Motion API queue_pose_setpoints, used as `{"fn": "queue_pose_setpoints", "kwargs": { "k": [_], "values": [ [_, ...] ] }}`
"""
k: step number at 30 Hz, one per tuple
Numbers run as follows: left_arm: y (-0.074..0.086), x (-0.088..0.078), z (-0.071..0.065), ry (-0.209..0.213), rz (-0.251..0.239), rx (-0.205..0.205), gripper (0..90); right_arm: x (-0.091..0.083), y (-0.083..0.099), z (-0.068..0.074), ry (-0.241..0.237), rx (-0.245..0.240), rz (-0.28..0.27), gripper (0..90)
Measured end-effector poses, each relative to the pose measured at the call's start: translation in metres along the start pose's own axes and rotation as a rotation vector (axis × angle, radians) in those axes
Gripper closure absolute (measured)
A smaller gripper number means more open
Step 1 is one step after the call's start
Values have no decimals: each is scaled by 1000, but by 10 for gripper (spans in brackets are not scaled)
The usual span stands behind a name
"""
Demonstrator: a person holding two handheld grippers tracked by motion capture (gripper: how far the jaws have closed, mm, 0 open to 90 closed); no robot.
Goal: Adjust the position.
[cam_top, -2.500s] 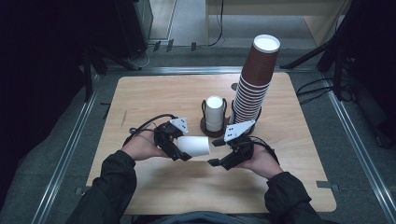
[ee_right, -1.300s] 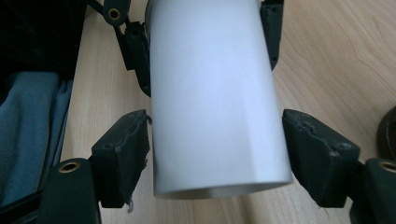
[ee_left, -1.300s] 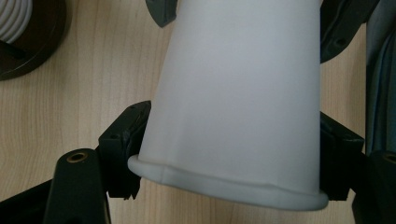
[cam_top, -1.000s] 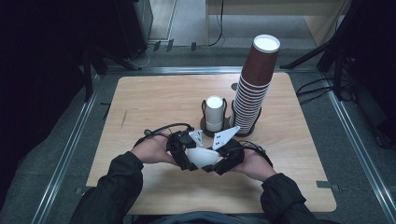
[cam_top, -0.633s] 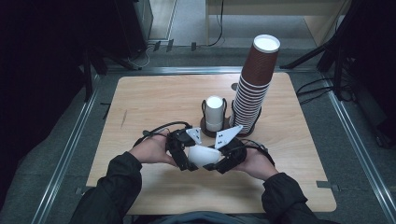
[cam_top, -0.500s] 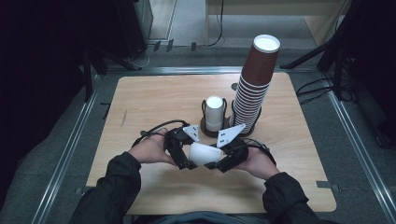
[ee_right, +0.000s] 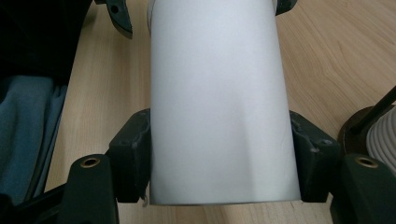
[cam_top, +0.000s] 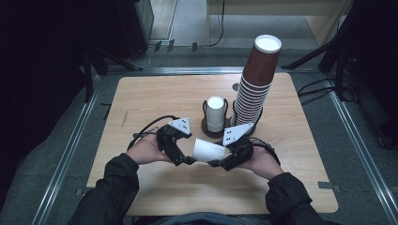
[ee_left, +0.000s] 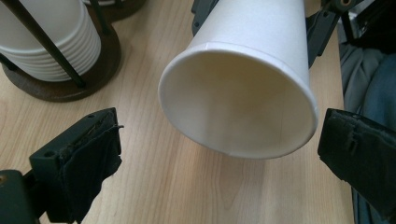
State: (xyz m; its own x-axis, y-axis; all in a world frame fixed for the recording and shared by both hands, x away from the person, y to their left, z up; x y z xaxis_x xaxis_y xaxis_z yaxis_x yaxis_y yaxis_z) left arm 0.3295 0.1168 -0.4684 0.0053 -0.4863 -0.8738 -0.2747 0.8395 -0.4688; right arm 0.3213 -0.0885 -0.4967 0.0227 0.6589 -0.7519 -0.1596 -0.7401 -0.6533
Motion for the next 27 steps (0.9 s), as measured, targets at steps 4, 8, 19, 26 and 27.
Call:
{"fn": "queue_pose_setpoints", "kwargs": {
  "k": [4,8,19,26,27],
  "values": [
    [1,0,-2,6,-32,11,0,-2,0,0,-3,-1,-6,338],
    [1,1,-4,29,-79,11,0,-4,0,1,-13,-11,-30,338],
    [5,8,1,113,-182,-28,3,-7,-1,2,-36,-13,-58,338],
    [2,14,1,135,-188,-30,3,-7,-2,2,-53,-9,-73,338],
    [2,14,1,137,-184,-29,4,-7,-2,2,-56,-10,-75,337]
  ]
}}
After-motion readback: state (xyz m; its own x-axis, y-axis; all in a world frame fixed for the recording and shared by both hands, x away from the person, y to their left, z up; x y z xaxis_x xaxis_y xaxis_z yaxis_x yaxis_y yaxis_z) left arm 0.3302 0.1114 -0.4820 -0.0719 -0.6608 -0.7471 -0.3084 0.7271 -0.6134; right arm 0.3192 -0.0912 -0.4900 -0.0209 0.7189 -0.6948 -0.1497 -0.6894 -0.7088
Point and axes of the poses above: each handheld gripper's, and its own axes: x roughly forward along the jaws, y roughly out of its underside, z roughly to its left, the point moved 3 cm from there along x, roughly forward along the jaws, and after that the axes turned 11 degrees about z, right-handed, at the moved point
